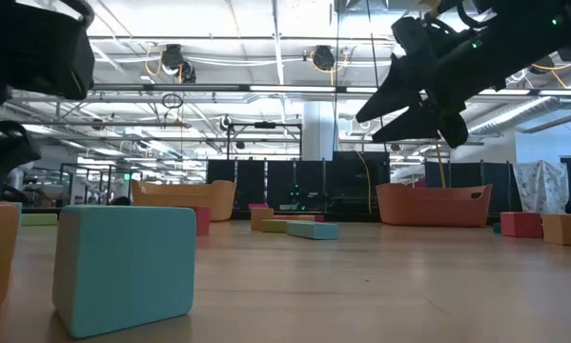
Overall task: Sort blocks by size
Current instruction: Put the large orange block into the orange bin
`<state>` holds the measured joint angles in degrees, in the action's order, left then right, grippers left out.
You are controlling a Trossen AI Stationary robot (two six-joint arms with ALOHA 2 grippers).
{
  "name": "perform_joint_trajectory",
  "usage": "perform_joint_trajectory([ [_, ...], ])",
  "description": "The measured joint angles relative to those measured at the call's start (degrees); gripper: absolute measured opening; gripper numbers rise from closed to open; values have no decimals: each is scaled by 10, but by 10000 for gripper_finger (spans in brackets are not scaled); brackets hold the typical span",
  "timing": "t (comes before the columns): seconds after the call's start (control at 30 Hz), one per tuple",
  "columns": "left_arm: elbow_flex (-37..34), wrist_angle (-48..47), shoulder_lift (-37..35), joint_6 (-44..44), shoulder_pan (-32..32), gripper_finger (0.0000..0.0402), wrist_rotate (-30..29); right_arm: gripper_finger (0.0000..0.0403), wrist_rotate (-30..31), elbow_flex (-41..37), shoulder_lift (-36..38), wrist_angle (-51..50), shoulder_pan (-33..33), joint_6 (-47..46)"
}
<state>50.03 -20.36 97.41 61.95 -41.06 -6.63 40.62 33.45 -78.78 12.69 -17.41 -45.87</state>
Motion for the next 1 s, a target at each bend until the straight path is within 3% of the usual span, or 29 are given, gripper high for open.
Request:
perform_joint_trajectory([
  [0.23,1,-21,3,-40,6,297,-2,216,0,0,0,0,0,0],
  [0.63,-1,-31,4,-184,60,140,-15,149,-2,0,0,-1,0,3],
  [1.0,-2,-5,5,-307,138,144,-13,111,-2,0,0,0,0,36],
])
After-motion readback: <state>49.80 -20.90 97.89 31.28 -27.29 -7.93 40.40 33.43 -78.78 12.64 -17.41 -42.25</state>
